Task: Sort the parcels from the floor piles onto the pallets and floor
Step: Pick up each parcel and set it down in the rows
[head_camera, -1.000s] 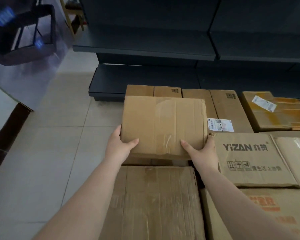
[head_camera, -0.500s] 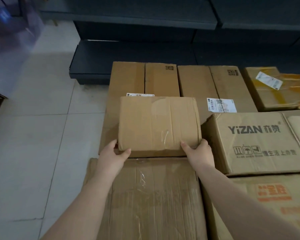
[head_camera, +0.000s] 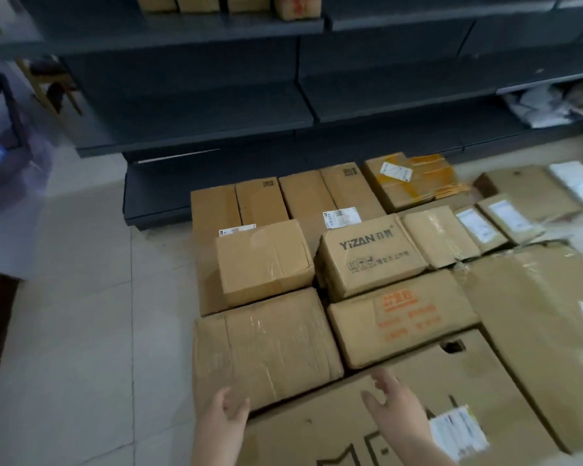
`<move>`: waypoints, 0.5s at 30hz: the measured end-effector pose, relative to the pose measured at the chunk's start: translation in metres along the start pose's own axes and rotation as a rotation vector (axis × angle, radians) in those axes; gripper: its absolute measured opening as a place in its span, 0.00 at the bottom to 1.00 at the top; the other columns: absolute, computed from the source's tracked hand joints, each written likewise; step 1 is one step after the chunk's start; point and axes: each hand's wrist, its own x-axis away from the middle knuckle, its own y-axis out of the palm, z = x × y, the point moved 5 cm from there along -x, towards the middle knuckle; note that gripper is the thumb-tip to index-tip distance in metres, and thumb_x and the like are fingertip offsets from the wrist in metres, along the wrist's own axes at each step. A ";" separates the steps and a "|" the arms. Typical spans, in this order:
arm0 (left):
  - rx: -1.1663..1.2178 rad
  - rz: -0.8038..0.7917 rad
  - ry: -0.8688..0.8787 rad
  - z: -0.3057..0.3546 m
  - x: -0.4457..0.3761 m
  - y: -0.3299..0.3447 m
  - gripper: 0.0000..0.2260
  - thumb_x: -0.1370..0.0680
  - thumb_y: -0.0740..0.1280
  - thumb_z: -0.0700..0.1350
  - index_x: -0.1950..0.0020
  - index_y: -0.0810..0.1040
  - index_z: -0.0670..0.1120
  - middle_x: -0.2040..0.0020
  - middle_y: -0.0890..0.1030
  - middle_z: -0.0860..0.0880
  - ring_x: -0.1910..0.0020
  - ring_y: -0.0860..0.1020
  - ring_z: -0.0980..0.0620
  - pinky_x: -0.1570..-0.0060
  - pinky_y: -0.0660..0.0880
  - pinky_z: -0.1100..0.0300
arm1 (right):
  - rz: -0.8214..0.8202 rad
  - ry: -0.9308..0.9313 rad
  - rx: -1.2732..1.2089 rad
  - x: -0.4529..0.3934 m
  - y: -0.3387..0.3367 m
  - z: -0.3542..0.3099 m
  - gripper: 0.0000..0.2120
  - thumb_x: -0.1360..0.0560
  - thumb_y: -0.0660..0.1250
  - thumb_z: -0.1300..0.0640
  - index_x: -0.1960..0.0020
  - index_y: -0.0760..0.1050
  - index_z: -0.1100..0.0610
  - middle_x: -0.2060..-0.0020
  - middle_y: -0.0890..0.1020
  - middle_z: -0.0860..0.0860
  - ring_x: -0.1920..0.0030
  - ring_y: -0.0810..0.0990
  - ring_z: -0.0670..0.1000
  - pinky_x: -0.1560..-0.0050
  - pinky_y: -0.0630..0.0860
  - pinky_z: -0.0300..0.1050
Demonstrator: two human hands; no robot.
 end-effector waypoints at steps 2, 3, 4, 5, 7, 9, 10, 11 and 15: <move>-0.023 -0.038 0.049 0.007 0.039 0.001 0.17 0.26 0.71 0.45 0.39 0.77 0.42 0.54 0.77 0.45 0.54 0.75 0.47 0.46 0.71 0.56 | 0.005 0.012 0.044 0.042 -0.014 0.023 0.17 0.24 0.64 0.48 0.36 0.71 0.48 0.45 0.77 0.46 0.41 0.76 0.47 0.46 0.72 0.41; -0.050 -0.059 0.077 0.013 0.056 0.003 0.16 0.25 0.70 0.46 0.39 0.76 0.43 0.55 0.76 0.47 0.53 0.75 0.47 0.47 0.71 0.57 | 0.011 0.027 0.053 0.060 -0.023 0.035 0.16 0.24 0.63 0.47 0.36 0.72 0.48 0.45 0.76 0.45 0.42 0.76 0.47 0.46 0.72 0.40; -0.104 -0.092 0.103 0.019 0.074 0.008 0.15 0.24 0.68 0.48 0.39 0.75 0.46 0.53 0.77 0.48 0.51 0.76 0.47 0.48 0.70 0.57 | 0.019 0.044 0.053 0.077 -0.033 0.045 0.15 0.23 0.62 0.47 0.37 0.72 0.48 0.45 0.77 0.45 0.42 0.76 0.47 0.47 0.73 0.40; -0.181 -0.125 0.136 0.026 0.092 0.011 0.15 0.23 0.66 0.50 0.38 0.73 0.48 0.49 0.78 0.49 0.47 0.76 0.48 0.50 0.69 0.58 | 0.033 0.064 0.053 0.093 -0.044 0.055 0.15 0.23 0.61 0.47 0.38 0.73 0.49 0.45 0.77 0.46 0.44 0.77 0.48 0.48 0.74 0.41; -0.275 -0.150 0.235 0.051 0.121 0.019 0.15 0.21 0.64 0.51 0.36 0.71 0.49 0.41 0.78 0.49 0.44 0.76 0.48 0.52 0.69 0.58 | 0.090 0.080 0.066 0.119 -0.070 0.071 0.15 0.22 0.61 0.47 0.38 0.72 0.50 0.44 0.78 0.47 0.45 0.78 0.50 0.51 0.76 0.43; -0.328 -0.150 0.361 0.081 0.146 0.030 0.14 0.21 0.64 0.50 0.37 0.72 0.48 0.42 0.77 0.48 0.46 0.77 0.48 0.51 0.72 0.57 | 0.153 0.070 0.088 0.139 -0.095 0.086 0.16 0.23 0.61 0.46 0.37 0.71 0.50 0.42 0.78 0.49 0.45 0.78 0.52 0.53 0.76 0.43; -0.359 -0.152 0.426 0.097 0.161 0.038 0.13 0.21 0.64 0.49 0.38 0.72 0.48 0.43 0.77 0.48 0.47 0.77 0.47 0.50 0.72 0.56 | 0.187 0.067 0.092 0.149 -0.110 0.094 0.17 0.23 0.61 0.46 0.36 0.71 0.49 0.42 0.78 0.49 0.45 0.78 0.52 0.54 0.75 0.43; -0.392 -0.157 0.489 0.112 0.178 0.048 0.13 0.22 0.65 0.49 0.39 0.73 0.47 0.43 0.76 0.47 0.47 0.76 0.46 0.49 0.73 0.56 | 0.220 0.066 0.086 0.158 -0.123 0.103 0.17 0.23 0.61 0.46 0.35 0.71 0.50 0.42 0.78 0.49 0.45 0.78 0.52 0.55 0.75 0.43; -0.547 -0.165 0.694 0.153 0.248 0.098 0.15 0.22 0.64 0.51 0.37 0.73 0.48 0.40 0.75 0.48 0.45 0.76 0.48 0.48 0.75 0.56 | 0.341 0.060 0.060 0.198 -0.171 0.146 0.18 0.23 0.62 0.49 0.35 0.72 0.51 0.42 0.77 0.49 0.43 0.77 0.52 0.49 0.75 0.45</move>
